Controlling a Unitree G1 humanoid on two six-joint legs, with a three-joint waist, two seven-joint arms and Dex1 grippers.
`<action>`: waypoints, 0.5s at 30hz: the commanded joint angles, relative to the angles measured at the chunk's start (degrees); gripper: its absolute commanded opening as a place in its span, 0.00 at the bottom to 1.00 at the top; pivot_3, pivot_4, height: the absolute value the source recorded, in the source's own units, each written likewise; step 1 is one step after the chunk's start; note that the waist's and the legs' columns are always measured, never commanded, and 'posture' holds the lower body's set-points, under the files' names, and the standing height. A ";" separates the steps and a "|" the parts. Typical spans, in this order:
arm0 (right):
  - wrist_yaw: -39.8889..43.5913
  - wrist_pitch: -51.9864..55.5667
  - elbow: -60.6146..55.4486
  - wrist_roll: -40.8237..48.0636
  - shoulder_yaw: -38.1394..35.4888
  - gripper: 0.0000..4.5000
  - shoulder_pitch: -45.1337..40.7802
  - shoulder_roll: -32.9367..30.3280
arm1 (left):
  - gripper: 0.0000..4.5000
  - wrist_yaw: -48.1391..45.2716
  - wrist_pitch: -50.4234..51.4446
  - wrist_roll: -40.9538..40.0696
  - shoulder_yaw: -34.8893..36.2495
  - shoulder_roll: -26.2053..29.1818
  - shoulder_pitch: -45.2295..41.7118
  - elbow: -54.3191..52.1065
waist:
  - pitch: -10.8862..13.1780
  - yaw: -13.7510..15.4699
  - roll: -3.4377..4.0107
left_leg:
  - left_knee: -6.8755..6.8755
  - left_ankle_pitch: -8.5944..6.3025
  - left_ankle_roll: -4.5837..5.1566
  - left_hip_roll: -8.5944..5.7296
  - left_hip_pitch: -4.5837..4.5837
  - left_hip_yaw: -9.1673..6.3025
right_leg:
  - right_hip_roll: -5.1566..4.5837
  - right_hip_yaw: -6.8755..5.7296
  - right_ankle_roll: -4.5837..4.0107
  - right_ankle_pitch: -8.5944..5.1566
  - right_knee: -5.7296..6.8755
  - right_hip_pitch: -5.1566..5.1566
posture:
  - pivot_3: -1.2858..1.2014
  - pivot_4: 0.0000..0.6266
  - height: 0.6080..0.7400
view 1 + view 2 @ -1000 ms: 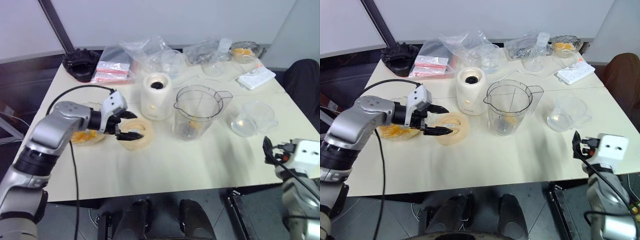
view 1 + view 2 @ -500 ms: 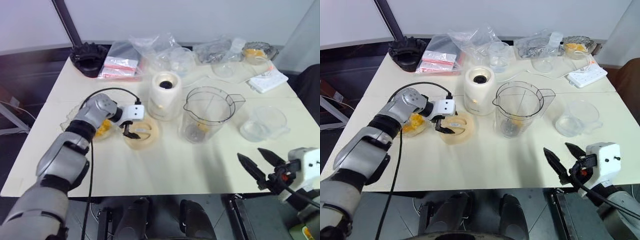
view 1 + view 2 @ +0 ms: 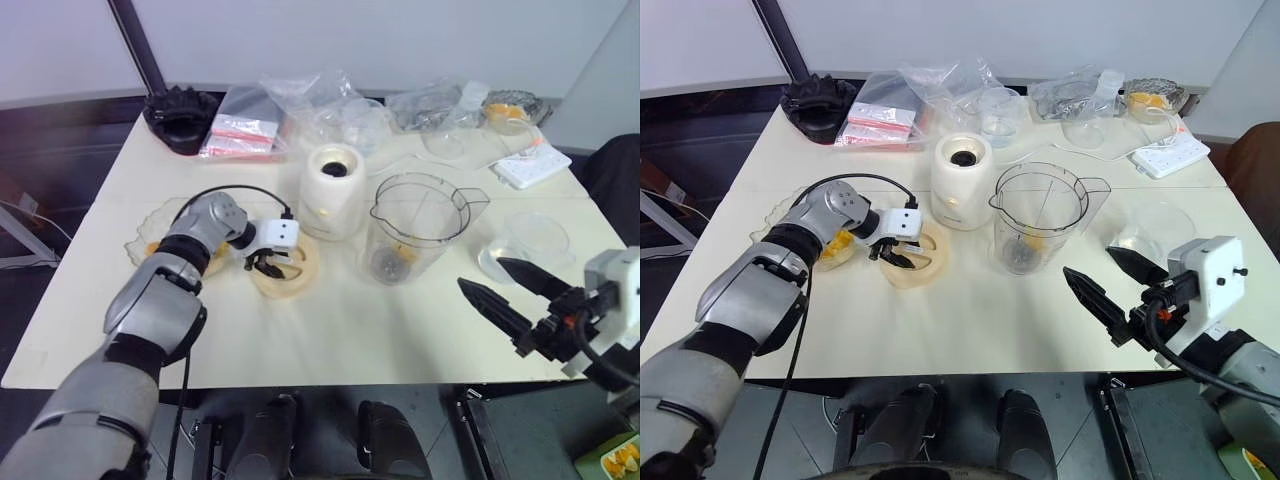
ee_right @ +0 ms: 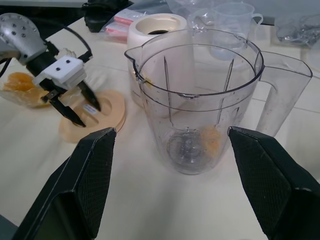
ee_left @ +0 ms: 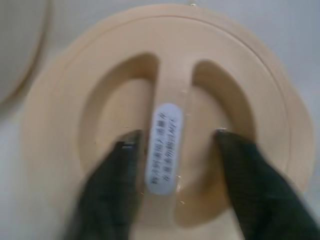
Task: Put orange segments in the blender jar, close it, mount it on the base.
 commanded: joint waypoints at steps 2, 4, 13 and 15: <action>-3.20 -2.16 -0.06 -2.38 3.31 0.84 -1.61 1.54 | 0.05 2.22 -0.08 2.46 0.44 -0.97 0.88 0.97 | -0.11 0.04 0.06 | -0.01 -0.02 0.03 0.00 0.02 0.00 | 0.00 0.00 0.15 0.09 0.01 0.01 | 0.52 0.24 1.00; -3.73 -2.51 -0.42 -3.12 4.63 0.84 -1.37 2.27 | 0.05 1.97 0.30 1.79 1.71 -1.22 0.85 0.58 | -0.12 0.20 0.06 | 0.00 -0.02 0.04 -0.02 0.03 -0.01 | 0.00 0.00 0.16 0.09 0.02 0.03 | 0.52 0.24 1.00; -2.02 -3.79 1.99 -6.41 6.37 0.84 -1.17 3.23 | 0.05 -6.95 2.88 -3.88 9.07 1.96 -3.63 -6.56 | -0.05 0.03 -0.04 | 0.08 -0.02 0.05 -0.03 -0.05 -0.01 | 0.01 -0.01 0.19 0.11 0.02 -0.02 | 0.52 0.24 1.00; -1.39 -3.96 2.79 -7.18 6.93 0.84 -1.31 3.62 | 0.05 -11.24 5.68 -6.36 11.54 3.72 -6.35 -9.69 | 0.06 0.01 -0.17 | 0.06 -0.02 0.05 -0.03 -0.14 -0.01 | 0.03 -0.01 0.19 0.12 0.03 -0.14 | 0.52 0.24 1.00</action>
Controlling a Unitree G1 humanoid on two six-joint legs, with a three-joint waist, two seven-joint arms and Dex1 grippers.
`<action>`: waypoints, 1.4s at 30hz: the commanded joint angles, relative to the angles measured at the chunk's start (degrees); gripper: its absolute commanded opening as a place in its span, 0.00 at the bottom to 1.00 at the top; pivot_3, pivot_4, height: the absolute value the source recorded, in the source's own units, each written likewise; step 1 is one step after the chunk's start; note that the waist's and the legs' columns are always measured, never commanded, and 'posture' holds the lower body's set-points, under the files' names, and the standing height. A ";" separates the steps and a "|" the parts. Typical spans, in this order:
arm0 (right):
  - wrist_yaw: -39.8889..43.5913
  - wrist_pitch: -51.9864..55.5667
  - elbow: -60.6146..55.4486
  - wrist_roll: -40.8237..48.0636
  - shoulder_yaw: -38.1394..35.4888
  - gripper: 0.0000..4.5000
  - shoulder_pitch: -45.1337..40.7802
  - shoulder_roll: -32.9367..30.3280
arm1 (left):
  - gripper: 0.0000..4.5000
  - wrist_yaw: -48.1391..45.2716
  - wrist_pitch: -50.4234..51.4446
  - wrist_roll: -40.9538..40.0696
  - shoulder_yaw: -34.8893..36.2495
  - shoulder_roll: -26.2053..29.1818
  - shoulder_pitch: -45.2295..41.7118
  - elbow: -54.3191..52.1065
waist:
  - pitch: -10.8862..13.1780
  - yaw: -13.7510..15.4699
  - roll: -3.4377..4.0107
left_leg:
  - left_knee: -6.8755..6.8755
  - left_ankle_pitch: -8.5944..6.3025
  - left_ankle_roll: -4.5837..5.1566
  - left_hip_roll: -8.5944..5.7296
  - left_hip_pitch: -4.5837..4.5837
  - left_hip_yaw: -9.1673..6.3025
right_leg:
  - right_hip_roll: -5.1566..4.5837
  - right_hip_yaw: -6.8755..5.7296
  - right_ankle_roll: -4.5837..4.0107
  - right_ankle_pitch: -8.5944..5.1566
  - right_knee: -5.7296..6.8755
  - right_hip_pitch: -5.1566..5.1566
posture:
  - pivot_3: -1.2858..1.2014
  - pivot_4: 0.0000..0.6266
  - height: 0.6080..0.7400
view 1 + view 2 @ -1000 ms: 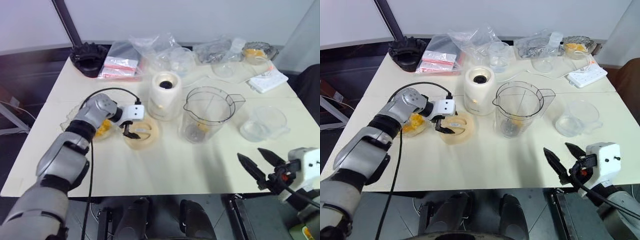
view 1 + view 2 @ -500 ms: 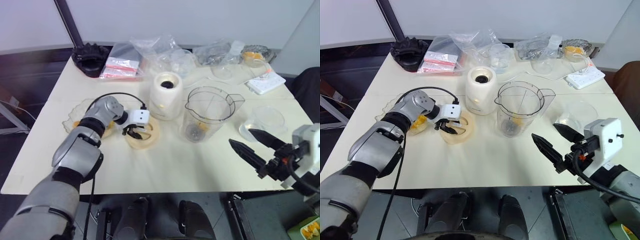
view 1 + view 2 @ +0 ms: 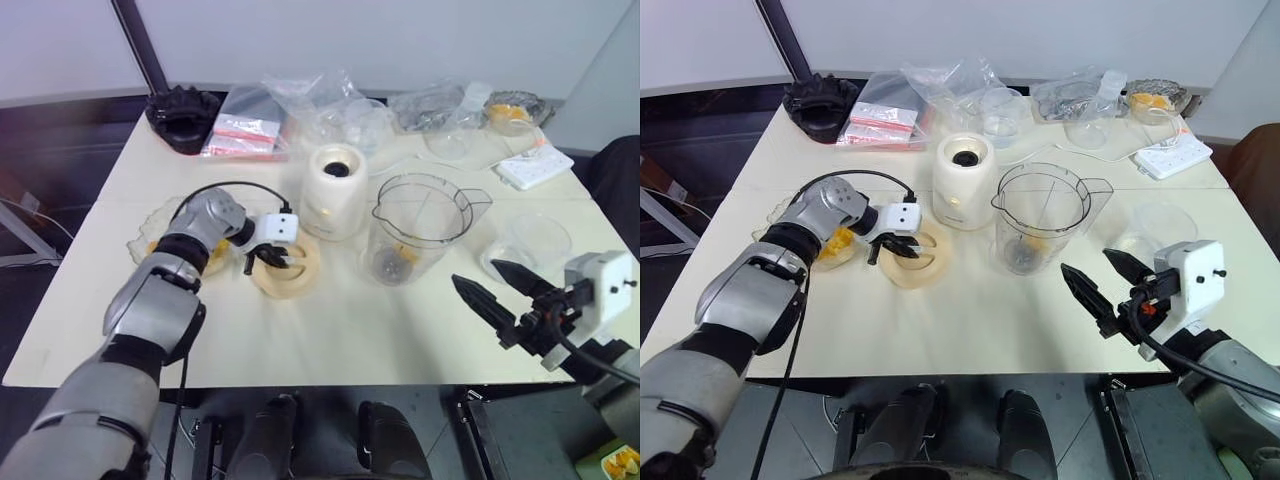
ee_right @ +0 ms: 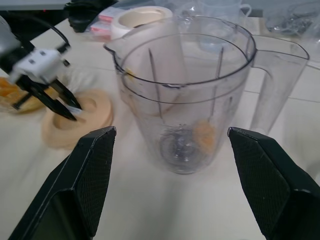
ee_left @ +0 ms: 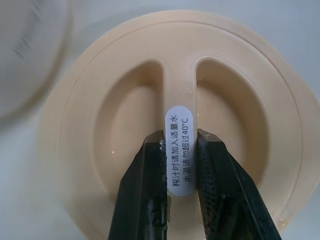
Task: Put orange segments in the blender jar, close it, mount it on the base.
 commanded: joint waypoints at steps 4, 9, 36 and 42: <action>2.47 -1.97 1.54 -2.50 0.88 0.84 -0.31 1.18 | 0.05 -12.31 7.38 -6.52 6.48 7.42 -10.31 -11.91 | 0.09 -0.07 -0.12 | -0.01 0.00 0.00 0.00 -0.07 0.01 | 0.01 0.00 0.00 0.00 0.01 -0.07 | 0.52 0.24 1.00; 4.53 -2.77 2.96 -4.70 0.79 0.84 0.72 2.19 | 0.05 -15.17 15.24 -9.42 8.43 10.06 -19.11 -12.37 | 0.08 -0.03 -0.09 | -0.01 -0.05 0.08 0.00 -0.04 0.05 | 0.02 0.02 0.03 -0.02 0.02 -0.06 | 0.52 0.24 1.00; 4.86 -5.98 5.31 -21.30 8.74 0.84 -7.48 10.06 | 0.05 2.74 20.34 -2.64 8.14 -24.34 -34.94 6.74 | 0.17 -0.21 -0.08 | 0.18 -0.13 0.23 -0.06 -0.21 0.10 | 0.01 0.01 0.30 -0.06 0.16 -0.18 | 0.52 0.24 1.00; 4.21 -6.25 4.63 -22.85 9.59 0.84 -6.98 12.21 | 0.05 0.82 18.26 1.24 4.57 -25.03 -33.17 7.00 | 0.16 -0.06 -0.07 | 0.19 -0.13 0.23 -0.06 -0.19 0.09 | 0.02 0.01 0.28 -0.05 0.20 -0.18 | 0.52 0.24 1.00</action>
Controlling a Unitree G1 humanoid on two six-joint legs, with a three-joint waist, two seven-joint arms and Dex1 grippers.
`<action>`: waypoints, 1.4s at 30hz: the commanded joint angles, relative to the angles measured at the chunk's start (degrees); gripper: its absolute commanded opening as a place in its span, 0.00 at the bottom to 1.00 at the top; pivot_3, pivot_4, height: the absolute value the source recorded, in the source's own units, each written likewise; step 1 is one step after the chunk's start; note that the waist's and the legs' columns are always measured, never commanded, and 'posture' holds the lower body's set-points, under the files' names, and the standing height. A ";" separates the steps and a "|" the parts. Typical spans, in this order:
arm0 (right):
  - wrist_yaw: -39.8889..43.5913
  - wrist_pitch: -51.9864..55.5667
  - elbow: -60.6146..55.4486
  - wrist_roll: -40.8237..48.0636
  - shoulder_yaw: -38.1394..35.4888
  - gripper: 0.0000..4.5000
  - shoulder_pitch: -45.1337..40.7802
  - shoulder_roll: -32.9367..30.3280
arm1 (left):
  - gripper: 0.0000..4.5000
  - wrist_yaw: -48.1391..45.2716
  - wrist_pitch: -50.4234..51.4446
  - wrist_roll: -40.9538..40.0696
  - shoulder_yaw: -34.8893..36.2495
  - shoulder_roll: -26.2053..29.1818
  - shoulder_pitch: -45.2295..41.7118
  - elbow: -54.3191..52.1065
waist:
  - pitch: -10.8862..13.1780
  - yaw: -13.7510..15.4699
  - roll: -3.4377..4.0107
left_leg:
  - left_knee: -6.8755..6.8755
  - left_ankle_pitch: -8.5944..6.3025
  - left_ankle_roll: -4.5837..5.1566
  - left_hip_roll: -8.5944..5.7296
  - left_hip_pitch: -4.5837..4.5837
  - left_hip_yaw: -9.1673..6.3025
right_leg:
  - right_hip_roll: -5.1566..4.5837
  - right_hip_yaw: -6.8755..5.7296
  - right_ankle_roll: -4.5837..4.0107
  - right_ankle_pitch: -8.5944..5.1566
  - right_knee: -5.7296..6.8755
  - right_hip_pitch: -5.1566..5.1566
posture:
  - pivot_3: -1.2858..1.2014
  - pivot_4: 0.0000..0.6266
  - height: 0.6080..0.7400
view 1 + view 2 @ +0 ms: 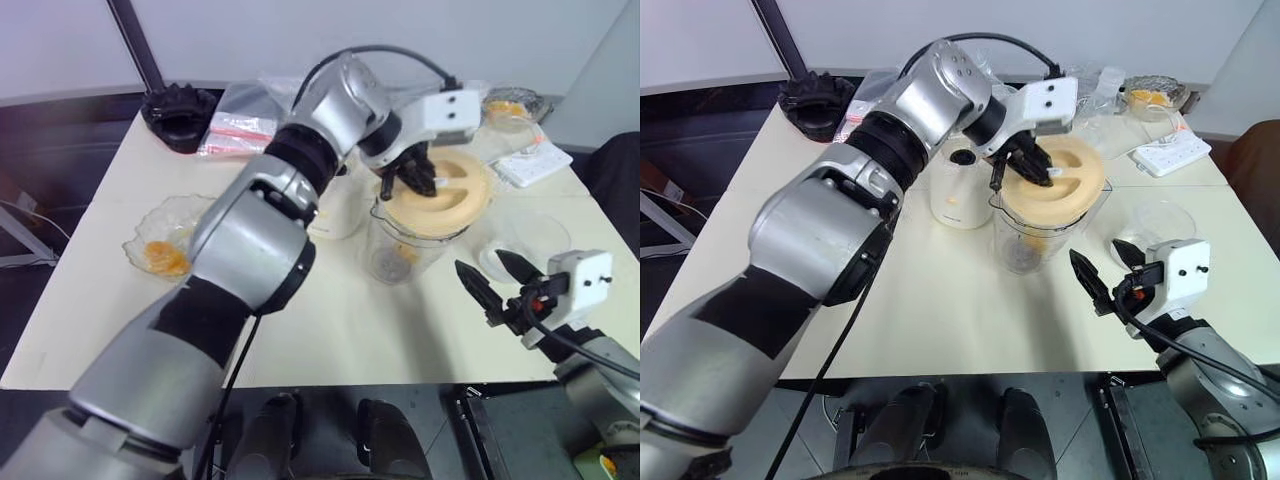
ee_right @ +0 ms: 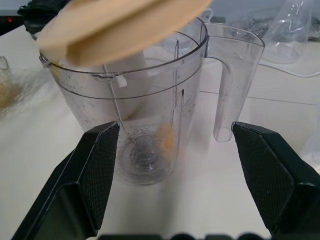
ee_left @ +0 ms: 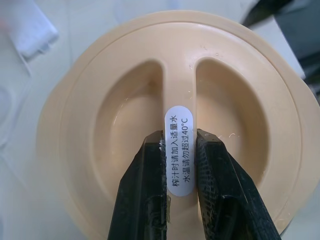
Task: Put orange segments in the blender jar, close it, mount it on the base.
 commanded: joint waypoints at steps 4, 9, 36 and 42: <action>-0.26 -1.62 -2.61 -1.50 0.56 0.84 0.13 1.63 | 0.05 -1.14 -2.11 2.68 -1.83 -0.17 -0.33 -0.65 | -0.02 0.01 0.02 | 0.04 0.00 0.00 -0.01 0.04 0.00 | -0.01 0.00 0.00 0.00 -0.02 0.08 | 0.52 0.24 1.00; 0.78 -2.81 1.06 -6.82 3.81 0.84 -1.91 1.26 | 0.05 -4.04 -1.87 3.80 -2.86 -1.30 1.49 -0.23 | -0.03 -0.01 0.03 | 0.04 0.00 0.00 0.00 0.25 0.00 | 0.00 0.00 0.00 -0.01 -0.03 0.30 | 0.52 0.24 1.00; 8.40 -33.66 53.60 -29.51 13.91 0.84 -35.15 10.87 | 0.05 2.92 -4.37 6.06 -3.41 -2.98 4.12 1.53 | -0.12 -1.97 0.09 | -0.15 -0.03 -0.04 0.01 1.39 -0.15 | 0.01 -0.08 0.22 -0.17 -0.28 1.52 | 0.52 0.24 1.00; 11.40 -34.74 56.14 -28.94 13.88 0.41 -36.80 11.91 | 0.05 2.22 -5.16 6.21 -3.61 -2.66 4.56 1.53 | -0.12 -1.88 0.10 | -0.15 -0.03 -0.03 0.00 1.39 -0.17 | 0.01 -0.08 0.23 -0.17 -0.23 1.52 | 0.52 0.24 1.00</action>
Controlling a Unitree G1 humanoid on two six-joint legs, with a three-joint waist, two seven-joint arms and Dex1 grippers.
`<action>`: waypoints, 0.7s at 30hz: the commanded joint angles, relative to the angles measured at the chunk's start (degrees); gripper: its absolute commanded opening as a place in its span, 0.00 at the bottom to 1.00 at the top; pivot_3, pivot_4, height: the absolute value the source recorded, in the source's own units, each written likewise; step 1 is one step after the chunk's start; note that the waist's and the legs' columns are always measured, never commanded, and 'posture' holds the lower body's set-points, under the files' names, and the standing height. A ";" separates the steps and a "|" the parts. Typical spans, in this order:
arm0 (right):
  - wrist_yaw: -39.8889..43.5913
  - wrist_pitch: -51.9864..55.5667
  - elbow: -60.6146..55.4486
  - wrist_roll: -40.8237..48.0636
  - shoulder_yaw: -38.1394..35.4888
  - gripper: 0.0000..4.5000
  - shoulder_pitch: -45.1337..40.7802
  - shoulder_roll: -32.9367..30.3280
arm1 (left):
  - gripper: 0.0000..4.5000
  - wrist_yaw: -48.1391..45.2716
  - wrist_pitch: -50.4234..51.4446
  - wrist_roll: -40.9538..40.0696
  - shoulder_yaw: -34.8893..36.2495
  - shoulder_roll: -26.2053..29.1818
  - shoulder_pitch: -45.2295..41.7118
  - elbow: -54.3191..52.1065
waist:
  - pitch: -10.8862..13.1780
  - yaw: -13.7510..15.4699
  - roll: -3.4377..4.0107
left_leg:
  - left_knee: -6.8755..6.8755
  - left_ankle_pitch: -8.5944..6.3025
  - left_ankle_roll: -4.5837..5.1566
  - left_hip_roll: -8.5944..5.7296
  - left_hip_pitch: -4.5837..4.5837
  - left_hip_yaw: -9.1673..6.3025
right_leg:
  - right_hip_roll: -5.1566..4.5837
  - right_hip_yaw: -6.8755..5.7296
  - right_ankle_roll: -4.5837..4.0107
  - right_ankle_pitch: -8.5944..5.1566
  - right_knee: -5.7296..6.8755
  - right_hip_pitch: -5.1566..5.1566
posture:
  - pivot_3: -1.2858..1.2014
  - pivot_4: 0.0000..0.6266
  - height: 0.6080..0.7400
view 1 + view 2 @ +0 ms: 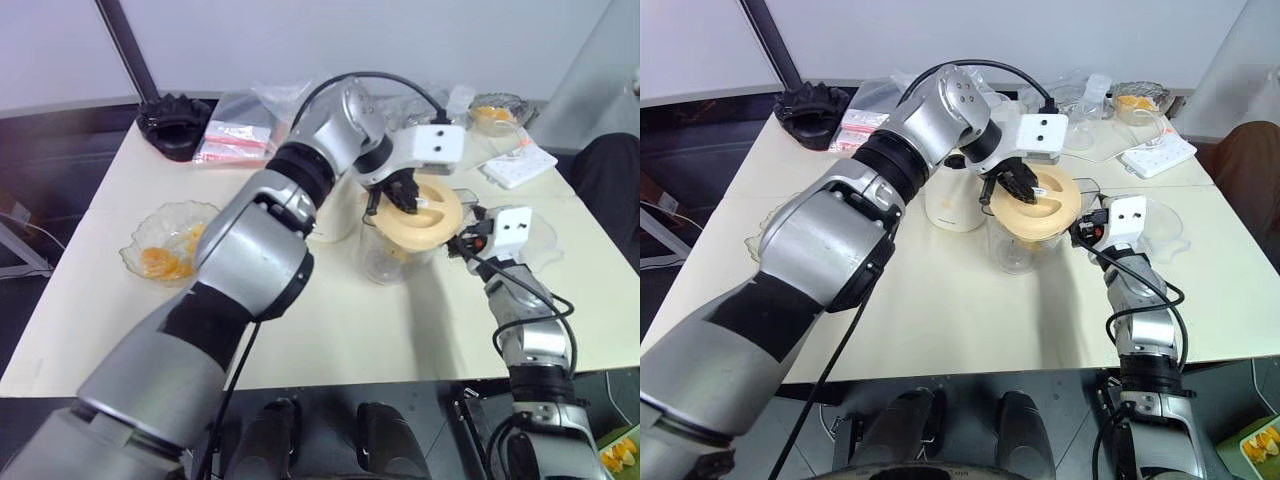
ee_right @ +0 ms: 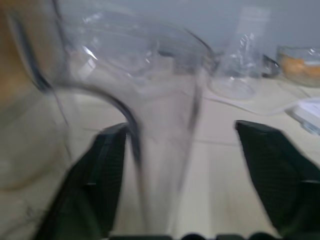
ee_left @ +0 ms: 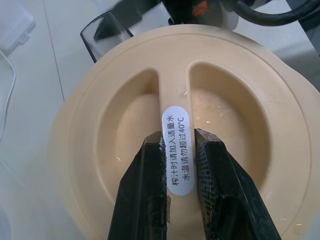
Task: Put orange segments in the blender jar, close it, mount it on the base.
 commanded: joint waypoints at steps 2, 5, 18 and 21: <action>2.17 -1.74 -1.46 0.45 0.92 0.21 -0.73 0.89 | 0.05 0.58 -2.21 2.41 -1.54 -1.29 2.28 1.36 | -0.01 -0.04 0.01 | 0.00 0.00 0.00 -0.01 0.00 -0.01 | 0.00 0.00 0.00 0.00 0.00 0.00 | 0.52 0.24 1.00; 2.23 -1.59 -2.16 0.33 0.94 0.21 -0.26 1.12 | 0.05 0.29 -2.21 2.39 -1.39 -1.11 2.54 1.38 | -0.01 -0.12 0.01 | 0.00 0.00 0.00 -0.01 0.01 -0.01 | 0.00 0.01 0.00 0.00 0.01 0.01 | 0.52 0.24 1.00; 0.03 0.76 -7.15 -1.14 1.93 0.21 3.11 0.93 | 0.05 9.92 10.42 -0.17 3.52 -2.46 4.90 0.77 | -0.15 0.39 0.11 | 0.00 0.00 -0.01 -0.03 0.03 -0.05 | -0.01 0.01 0.05 -0.04 0.00 0.07 | 0.52 0.24 1.00; -0.29 0.69 -7.16 -1.07 1.91 0.21 3.34 0.91 | 0.05 13.26 15.19 -0.05 3.60 -3.17 6.17 0.27 | -0.23 0.50 0.18 | 0.00 -0.01 -0.01 -0.03 0.06 -0.07 | -0.01 0.01 0.08 -0.06 0.00 0.11 | 0.52 0.24 1.00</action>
